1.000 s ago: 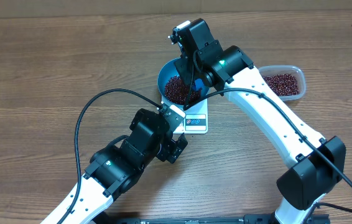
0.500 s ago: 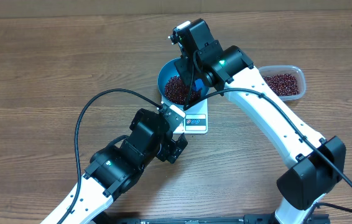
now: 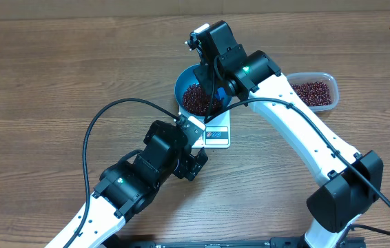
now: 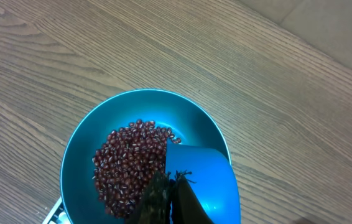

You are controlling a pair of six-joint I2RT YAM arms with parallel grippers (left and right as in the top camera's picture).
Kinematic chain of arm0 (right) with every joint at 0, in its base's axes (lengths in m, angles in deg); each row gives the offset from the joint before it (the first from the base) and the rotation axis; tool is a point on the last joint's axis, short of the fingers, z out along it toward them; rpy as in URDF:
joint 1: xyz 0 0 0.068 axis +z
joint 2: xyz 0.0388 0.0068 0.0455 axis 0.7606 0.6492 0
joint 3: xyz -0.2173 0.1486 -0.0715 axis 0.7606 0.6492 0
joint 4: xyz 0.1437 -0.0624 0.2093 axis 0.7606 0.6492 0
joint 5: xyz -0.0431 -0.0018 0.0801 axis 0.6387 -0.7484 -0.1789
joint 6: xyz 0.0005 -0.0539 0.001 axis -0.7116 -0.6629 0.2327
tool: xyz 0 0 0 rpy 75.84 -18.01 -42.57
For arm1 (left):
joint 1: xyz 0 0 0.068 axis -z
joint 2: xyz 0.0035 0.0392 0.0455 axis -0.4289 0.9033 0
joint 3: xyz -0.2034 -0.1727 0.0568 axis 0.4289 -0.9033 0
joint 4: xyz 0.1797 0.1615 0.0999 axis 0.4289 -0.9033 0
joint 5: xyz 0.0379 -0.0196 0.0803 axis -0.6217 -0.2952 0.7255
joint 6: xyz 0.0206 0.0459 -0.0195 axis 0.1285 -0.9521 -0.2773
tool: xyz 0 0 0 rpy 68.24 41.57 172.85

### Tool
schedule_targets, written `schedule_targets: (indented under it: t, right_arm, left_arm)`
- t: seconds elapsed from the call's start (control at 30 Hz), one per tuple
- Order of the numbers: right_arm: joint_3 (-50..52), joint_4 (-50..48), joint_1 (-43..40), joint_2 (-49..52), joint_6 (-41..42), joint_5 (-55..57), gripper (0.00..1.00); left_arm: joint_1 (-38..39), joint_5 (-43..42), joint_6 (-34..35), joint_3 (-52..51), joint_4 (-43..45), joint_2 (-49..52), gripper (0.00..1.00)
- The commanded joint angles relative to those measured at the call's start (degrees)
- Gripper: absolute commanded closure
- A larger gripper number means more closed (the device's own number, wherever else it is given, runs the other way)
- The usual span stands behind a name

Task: Scoop item into bowl and weigh 150g on scale
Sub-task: 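Hold the tipped blue cup over the bowl, shaking out remaining beans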

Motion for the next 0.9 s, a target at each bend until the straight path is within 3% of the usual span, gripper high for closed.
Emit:
schedule_targets:
  t: [0.0, 0.87]
  right_arm:
    - [-2.40, -0.35, 0.33, -2.73, -1.18, 0.96, 0.96]
    - [-2.40, -0.31, 0.33, -2.73, -0.55, 0.90, 0.96]
  left_arm:
    - [-0.09, 0.70, 0.74, -0.31, 0.17, 0.26, 0.00]
    - [-0.09, 0.70, 0.74, -0.31, 0.17, 0.26, 0.00]
